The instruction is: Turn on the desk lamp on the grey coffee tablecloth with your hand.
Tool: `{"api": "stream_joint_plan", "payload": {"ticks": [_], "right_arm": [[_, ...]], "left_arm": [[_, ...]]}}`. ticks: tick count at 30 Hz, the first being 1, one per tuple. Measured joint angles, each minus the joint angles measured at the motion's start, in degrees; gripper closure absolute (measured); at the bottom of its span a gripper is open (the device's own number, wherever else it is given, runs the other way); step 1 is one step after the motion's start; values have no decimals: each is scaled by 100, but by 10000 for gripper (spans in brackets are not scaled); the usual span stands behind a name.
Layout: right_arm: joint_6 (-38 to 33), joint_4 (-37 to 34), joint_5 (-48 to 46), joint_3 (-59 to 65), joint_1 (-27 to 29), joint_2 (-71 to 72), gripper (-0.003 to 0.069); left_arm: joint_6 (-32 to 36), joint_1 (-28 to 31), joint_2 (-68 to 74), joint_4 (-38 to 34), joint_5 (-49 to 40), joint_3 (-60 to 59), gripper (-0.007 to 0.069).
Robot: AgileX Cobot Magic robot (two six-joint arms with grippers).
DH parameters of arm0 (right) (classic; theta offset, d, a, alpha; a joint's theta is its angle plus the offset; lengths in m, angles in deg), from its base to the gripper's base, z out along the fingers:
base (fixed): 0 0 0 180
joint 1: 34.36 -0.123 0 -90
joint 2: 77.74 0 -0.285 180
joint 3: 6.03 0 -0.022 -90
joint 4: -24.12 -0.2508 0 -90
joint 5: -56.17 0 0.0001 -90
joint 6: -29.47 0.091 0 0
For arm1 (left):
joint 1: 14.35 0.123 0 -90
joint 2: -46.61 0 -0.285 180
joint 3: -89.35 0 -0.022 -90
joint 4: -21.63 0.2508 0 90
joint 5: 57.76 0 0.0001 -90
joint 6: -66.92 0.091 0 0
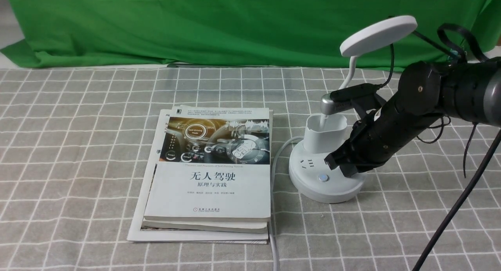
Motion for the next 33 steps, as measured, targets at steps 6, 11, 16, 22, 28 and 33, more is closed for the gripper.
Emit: {"api": "stream_joint_plan", "payload": {"ticks": [6, 11, 16, 22, 28, 33], "right_arm": [[0, -6, -23, -16, 0, 55, 624], [0, -6, -86, 65, 0, 421, 624], [0, -11, -464, 75, 0, 1159, 624], [0, -11, -663, 635, 0, 2023, 624], [117, -11, -651, 1612, 0, 3213, 624], [334, -11, -522, 2511, 0, 4475, 624]], "left_arm": [[0, 0, 0, 0, 0, 0, 606], [0, 0, 0, 0, 0, 0, 606], [0, 0, 0, 0, 0, 0, 606], [0, 0, 0, 0, 0, 0, 606], [0, 0, 0, 0, 0, 0, 606], [0, 0, 0, 0, 0, 0, 606]]}}
